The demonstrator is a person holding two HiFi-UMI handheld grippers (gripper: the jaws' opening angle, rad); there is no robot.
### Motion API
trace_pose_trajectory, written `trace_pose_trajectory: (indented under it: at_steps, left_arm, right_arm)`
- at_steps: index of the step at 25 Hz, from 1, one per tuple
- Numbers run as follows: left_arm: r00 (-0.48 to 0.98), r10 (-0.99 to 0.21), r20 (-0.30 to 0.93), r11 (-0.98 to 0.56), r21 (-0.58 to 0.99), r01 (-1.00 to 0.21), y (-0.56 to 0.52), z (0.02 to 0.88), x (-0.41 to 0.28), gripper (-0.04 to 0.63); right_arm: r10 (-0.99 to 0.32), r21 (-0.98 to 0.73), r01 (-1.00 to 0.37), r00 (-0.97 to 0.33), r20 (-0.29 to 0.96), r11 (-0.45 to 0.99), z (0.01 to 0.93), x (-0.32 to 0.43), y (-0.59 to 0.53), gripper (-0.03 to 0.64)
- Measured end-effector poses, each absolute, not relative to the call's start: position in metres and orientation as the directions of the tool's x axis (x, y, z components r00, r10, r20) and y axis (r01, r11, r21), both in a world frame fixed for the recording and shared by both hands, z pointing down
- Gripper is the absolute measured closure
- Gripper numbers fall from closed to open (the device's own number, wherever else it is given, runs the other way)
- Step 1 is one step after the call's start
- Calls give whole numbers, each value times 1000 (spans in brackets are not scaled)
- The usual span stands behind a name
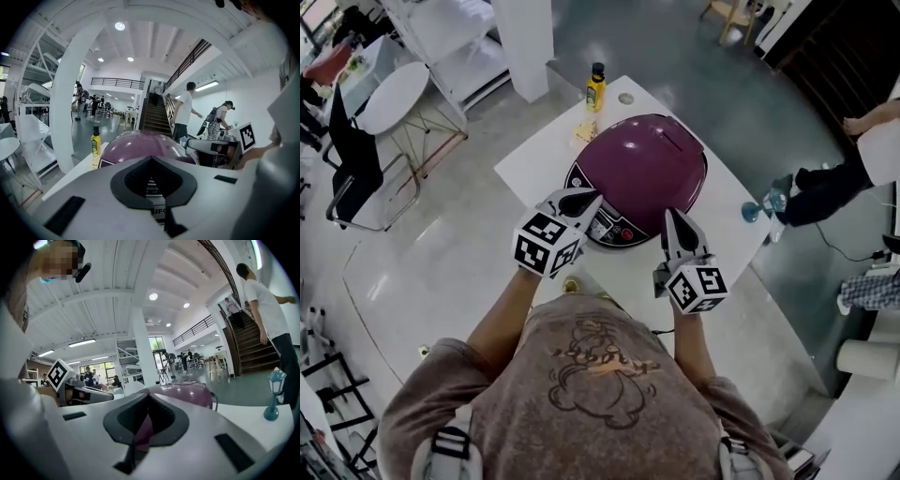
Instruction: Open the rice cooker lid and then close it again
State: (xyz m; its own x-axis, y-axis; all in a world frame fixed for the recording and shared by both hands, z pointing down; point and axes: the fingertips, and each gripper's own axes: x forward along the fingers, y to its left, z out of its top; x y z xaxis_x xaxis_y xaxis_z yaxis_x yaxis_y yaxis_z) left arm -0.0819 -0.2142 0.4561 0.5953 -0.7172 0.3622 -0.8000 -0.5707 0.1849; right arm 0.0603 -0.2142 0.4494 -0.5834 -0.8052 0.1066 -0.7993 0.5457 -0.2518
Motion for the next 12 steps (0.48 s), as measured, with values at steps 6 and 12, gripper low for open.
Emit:
trace_pose_trajectory:
  at_steps: [6, 12]
  left_arm:
    - [569, -708, 418, -565, 147, -812, -217, 464, -80, 575]
    - [550, -708, 444, -554, 134, -822, -219, 470, -79, 575]
  right_arm:
    - [-798, -258, -792, -593, 108, 553, 451, 59, -219, 614]
    - [-798, -275, -788, -594, 105, 551, 453, 60, -223, 614]
